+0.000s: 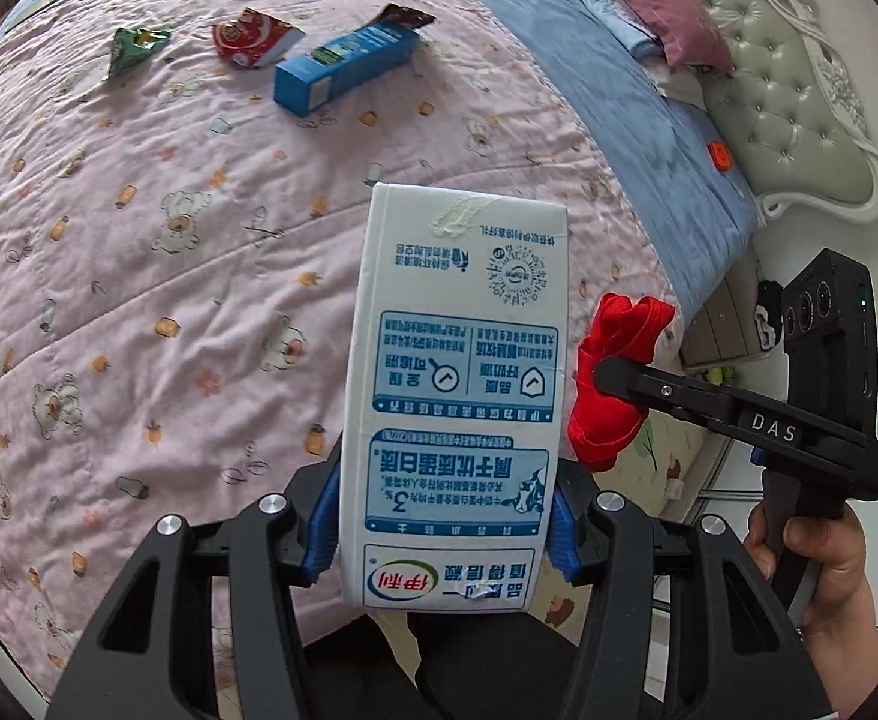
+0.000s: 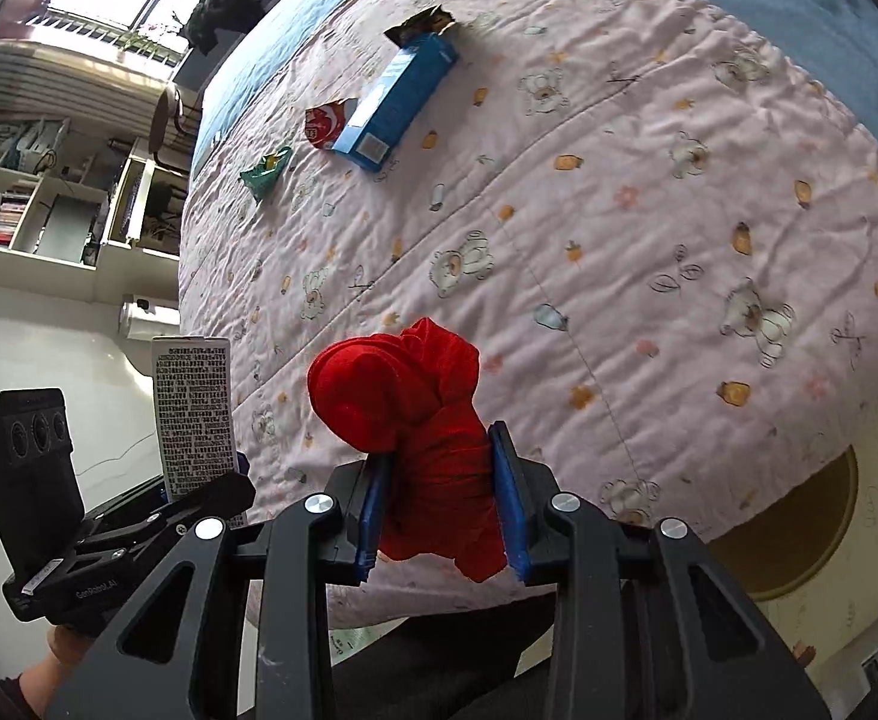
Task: Collect trash
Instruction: 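Carry the milk carton and red cloth over the bin and open both tools, then move both tools back over the quilt toward the snack bags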
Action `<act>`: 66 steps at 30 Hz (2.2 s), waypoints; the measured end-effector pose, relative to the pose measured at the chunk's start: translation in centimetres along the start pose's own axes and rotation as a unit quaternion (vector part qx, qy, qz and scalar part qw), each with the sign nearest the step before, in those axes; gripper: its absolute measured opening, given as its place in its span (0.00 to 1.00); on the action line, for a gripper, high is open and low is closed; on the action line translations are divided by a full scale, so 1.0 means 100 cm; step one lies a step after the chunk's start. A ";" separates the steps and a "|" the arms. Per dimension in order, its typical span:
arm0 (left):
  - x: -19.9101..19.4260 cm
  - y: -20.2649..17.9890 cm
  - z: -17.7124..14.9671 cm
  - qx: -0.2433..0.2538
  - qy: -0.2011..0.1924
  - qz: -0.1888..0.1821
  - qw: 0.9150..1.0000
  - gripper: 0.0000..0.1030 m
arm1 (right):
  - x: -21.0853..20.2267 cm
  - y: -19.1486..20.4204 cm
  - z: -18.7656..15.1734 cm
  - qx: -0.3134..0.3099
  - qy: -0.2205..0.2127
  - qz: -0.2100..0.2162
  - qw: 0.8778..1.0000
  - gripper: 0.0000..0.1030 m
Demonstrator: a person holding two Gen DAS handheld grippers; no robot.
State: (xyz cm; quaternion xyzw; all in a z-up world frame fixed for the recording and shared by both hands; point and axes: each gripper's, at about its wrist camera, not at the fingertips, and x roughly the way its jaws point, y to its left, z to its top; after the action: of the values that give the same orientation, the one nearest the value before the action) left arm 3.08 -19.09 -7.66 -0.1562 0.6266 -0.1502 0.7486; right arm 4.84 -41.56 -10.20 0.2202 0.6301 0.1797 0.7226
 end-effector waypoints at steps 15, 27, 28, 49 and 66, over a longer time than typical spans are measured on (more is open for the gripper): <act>0.094 -0.177 -0.053 0.078 0.074 -0.026 0.994 0.53 | -0.108 -0.160 -0.068 0.076 -0.039 -0.021 0.996 0.31; 0.179 -0.270 -0.090 0.144 0.153 -0.028 0.977 0.52 | -0.149 -0.273 -0.135 0.176 -0.058 -0.032 0.982 0.31; 0.186 -0.274 -0.092 0.148 0.160 -0.027 0.976 0.52 | -0.149 -0.279 -0.139 0.183 -0.057 -0.031 0.981 0.31; 0.262 -0.287 -0.109 0.158 0.225 0.000 0.961 0.53 | -0.123 -0.327 -0.151 0.207 -0.020 -0.043 0.977 0.35; 0.273 -0.276 -0.117 0.157 0.253 0.027 0.954 0.83 | -0.113 -0.332 -0.163 0.228 0.010 -0.055 0.972 0.47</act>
State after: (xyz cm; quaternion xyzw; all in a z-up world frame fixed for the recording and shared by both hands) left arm -4.62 -56.12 -22.23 0.0231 0.7683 -0.2608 0.5841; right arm -13.46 -73.98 -20.64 0.3428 0.6731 -0.0064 0.6553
